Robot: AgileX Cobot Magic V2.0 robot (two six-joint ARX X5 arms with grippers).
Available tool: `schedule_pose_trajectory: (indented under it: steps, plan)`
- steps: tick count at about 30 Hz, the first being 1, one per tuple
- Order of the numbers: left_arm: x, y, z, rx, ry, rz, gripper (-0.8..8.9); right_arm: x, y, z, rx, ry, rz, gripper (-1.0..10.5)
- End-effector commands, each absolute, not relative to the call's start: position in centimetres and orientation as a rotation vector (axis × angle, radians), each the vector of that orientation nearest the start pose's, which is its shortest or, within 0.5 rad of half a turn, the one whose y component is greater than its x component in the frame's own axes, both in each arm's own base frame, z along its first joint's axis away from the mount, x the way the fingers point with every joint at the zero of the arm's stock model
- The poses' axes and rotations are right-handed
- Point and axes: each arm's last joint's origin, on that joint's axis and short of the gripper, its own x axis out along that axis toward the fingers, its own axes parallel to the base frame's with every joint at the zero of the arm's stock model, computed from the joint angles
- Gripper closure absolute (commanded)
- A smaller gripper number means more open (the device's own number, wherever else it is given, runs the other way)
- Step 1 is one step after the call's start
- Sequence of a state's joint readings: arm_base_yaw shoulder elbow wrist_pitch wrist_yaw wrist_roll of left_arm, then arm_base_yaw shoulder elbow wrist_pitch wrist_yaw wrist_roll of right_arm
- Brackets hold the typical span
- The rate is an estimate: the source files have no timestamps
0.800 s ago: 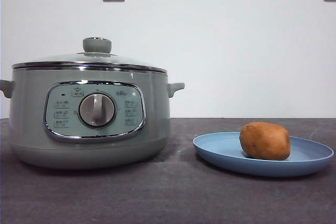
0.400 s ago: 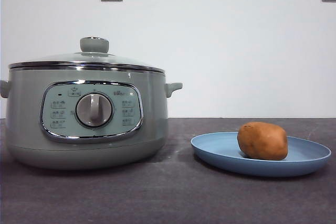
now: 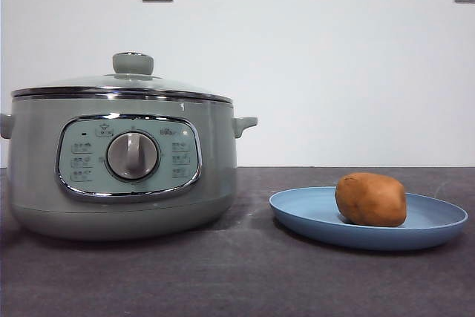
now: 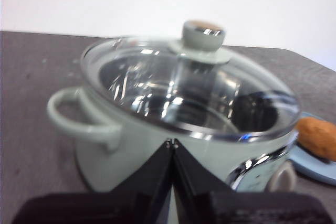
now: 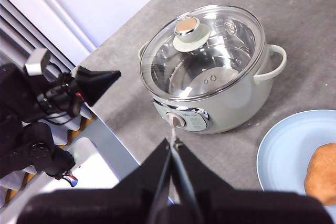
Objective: Take the potato out from the steamer,put the potato on the plate,close the lid
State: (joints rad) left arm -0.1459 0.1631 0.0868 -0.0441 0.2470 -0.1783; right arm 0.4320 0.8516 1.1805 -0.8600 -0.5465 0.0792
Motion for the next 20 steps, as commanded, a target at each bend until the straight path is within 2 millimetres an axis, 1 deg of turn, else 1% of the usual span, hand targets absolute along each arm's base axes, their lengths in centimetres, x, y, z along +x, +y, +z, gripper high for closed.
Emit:
schedule_pose_trajectory:
  steps: [1,4,11,20]
  plan:
    - [10.1,-2.1,16.2,-0.224,0.166,-0.359,8.17,11.9,7.2,39.1,0.096,0.583,0.933,9.5]
    - [9.9,-2.1,15.3,-0.241,0.177,-0.353,8.17,11.9,7.2,39.1,0.096,0.582,0.934,9.5]
    - [9.5,-1.9,14.5,-0.244,0.244,-0.302,8.17,11.9,7.2,39.1,0.096,0.583,0.934,9.5]
    - [9.5,-1.9,14.7,-0.24,0.219,-0.302,8.17,11.9,7.2,39.1,0.096,0.583,0.934,9.5]
